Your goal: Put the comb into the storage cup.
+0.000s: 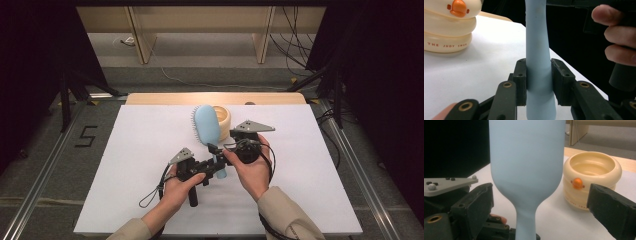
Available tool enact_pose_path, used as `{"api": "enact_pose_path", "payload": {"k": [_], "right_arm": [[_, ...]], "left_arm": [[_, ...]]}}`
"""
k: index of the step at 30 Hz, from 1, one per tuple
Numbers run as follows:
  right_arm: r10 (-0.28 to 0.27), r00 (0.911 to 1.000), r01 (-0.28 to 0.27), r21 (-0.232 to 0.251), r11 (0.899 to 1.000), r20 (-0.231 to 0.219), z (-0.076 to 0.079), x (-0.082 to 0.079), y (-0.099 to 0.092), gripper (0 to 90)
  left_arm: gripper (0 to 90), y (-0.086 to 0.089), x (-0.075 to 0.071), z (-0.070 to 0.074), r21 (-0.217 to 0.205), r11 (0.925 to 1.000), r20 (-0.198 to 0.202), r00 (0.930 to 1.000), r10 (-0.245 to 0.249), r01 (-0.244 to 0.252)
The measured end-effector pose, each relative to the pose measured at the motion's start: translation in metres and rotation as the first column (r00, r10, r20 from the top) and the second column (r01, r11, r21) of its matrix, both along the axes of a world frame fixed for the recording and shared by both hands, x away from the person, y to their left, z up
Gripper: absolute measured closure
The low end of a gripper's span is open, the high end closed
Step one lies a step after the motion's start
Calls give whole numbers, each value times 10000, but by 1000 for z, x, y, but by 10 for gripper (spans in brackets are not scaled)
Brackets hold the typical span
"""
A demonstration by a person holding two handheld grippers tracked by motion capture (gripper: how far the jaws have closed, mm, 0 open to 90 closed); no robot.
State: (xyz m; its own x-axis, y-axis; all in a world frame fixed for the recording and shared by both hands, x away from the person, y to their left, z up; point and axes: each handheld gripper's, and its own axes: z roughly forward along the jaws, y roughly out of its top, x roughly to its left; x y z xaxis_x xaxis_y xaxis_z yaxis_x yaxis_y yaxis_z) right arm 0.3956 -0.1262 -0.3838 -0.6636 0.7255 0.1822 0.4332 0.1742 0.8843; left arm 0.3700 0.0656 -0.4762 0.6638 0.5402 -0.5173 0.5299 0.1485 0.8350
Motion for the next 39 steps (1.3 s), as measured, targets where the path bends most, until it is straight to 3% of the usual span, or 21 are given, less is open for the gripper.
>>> {"api": "enact_pose_path", "payload": {"k": [15,39], "right_arm": [[-35,9996,26,338,9994,282,14,4,2,73],[72,9991,-90,435,9990,411,29,16,13,72]], "left_arm": [[669,-1,-1,0,-42,10000,14,10000,-60,60],[670,-3,-3,0,-40,9999,93,9998,-157,158]]}}
